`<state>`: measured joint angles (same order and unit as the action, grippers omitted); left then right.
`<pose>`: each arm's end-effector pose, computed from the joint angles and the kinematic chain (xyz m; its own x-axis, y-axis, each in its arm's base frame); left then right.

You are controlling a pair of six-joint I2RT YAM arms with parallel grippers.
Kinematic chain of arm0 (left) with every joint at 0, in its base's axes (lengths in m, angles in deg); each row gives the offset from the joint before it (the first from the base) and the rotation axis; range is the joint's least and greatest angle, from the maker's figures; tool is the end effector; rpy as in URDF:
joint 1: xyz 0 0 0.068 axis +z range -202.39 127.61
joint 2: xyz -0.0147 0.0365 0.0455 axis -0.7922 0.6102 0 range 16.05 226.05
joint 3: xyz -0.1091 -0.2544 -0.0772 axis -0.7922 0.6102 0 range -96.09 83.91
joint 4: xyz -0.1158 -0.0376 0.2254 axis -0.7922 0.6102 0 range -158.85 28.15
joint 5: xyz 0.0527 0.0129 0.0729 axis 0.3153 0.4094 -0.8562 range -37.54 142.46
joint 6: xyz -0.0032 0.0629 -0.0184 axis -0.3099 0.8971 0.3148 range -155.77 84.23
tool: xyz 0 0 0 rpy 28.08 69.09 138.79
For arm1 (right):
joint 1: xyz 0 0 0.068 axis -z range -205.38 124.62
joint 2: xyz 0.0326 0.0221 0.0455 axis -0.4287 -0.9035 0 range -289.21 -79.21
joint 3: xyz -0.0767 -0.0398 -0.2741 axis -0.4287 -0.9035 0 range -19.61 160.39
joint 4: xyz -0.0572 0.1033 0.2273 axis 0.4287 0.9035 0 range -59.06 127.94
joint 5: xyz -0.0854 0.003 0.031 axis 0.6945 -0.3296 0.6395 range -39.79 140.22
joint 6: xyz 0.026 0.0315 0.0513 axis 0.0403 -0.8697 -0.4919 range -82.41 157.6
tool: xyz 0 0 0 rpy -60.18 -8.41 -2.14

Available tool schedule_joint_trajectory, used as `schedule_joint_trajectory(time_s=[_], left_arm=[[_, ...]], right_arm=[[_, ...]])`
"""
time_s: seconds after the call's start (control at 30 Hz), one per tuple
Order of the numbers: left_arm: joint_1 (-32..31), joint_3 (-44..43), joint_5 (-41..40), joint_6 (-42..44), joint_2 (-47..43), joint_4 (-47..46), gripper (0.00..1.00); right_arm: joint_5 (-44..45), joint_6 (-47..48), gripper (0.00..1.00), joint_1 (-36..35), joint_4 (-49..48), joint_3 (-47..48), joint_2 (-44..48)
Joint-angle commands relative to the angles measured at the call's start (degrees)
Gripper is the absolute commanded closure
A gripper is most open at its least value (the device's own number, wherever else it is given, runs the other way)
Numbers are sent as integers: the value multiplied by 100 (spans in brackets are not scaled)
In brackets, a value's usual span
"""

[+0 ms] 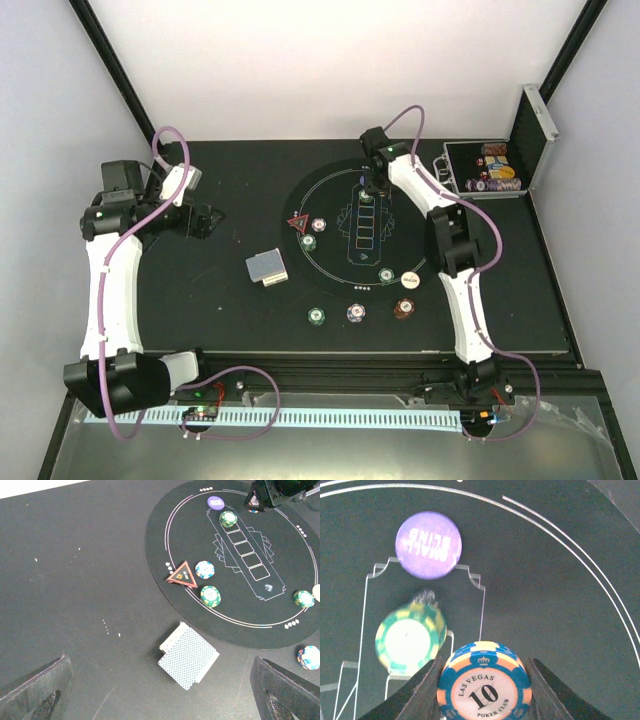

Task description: Distribute texas hold em gaming equipment

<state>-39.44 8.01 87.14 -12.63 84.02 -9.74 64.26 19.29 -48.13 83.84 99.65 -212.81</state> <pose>0.2181 0.0200 0.3739 -0.6340 0.1858 -0.7507 0.4485 0.8791 -0.1612 0.4725 0.1845 0.2000 -0.8980 -0.0461 -0.4376 -0.0068 0.9958 -0.0909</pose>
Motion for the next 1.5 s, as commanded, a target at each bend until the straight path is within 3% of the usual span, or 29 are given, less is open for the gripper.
schedule_joint_trajectory(time_s=[0.0,0.37,0.6,0.9,1.0,1.17,1.3,1.47], left_arm=[[37,-194,30,-62,142,-129,1],[32,-249,79,-72,166,-181,1],[33,-217,94,-59,182,-194,1],[33,-216,94,-63,156,-177,1],[32,-263,99,-72,139,-148,1],[33,-278,111,-83,106,-122,1],[32,-245,136,-98,43,-127,1],[33,-109,226,-99,-15,-137,1]], right_arm=[[-165,55,81,174,501,1121,-728],[-291,76,79,303,381,1561,-1394],[-531,21,45,432,549,1751,-1445],[-351,90,40,441,771,1612,-482],[-426,56,38,344,567,769,266],[-301,16,33,-265,-92,-1463,1753],[-352,-330,28,-1339,-750,-3586,2949],[-416,-1111,21,-2673,-1033,-5123,3841]])
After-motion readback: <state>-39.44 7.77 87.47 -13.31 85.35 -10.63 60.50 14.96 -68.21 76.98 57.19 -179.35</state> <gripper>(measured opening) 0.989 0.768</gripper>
